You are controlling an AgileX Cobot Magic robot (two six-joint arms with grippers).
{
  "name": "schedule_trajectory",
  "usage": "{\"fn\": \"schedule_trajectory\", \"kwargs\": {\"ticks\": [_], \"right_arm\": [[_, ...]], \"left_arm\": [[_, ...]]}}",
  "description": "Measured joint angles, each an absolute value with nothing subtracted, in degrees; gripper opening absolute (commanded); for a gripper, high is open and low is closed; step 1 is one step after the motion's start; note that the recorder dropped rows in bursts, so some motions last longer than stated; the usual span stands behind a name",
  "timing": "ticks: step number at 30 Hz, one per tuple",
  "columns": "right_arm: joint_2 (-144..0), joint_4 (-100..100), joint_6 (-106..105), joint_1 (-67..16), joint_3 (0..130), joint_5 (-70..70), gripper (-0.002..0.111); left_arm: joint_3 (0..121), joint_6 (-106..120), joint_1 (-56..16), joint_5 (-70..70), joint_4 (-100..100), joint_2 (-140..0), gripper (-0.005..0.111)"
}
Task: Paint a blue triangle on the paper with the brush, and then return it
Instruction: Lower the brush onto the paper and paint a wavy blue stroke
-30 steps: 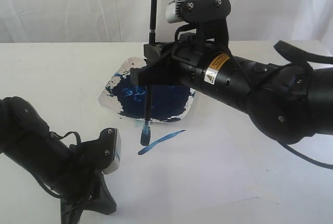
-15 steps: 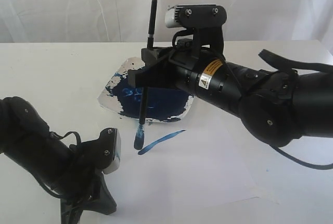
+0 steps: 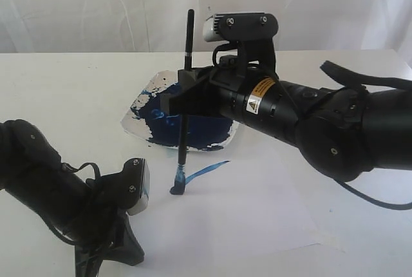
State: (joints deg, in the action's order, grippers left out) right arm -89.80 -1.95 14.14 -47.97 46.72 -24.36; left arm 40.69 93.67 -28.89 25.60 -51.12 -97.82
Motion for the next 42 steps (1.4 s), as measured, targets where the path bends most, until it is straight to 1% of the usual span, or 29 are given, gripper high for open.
{"fn": "schedule_trajectory", "kwargs": {"ticks": [9, 42], "right_arm": [[-89.7, -2.0, 14.1, -48.0, 46.7, -23.9, 0.0], [-84.1, -2.0, 11.0, -48.0, 46.7, -10.9, 0.0]], "left_arm": [[40.7, 93.7, -28.9, 25.6, -51.1, -97.8, 0.0], [40.8, 93.6, -28.9, 26.2, -51.1, -97.8, 0.0]]}}
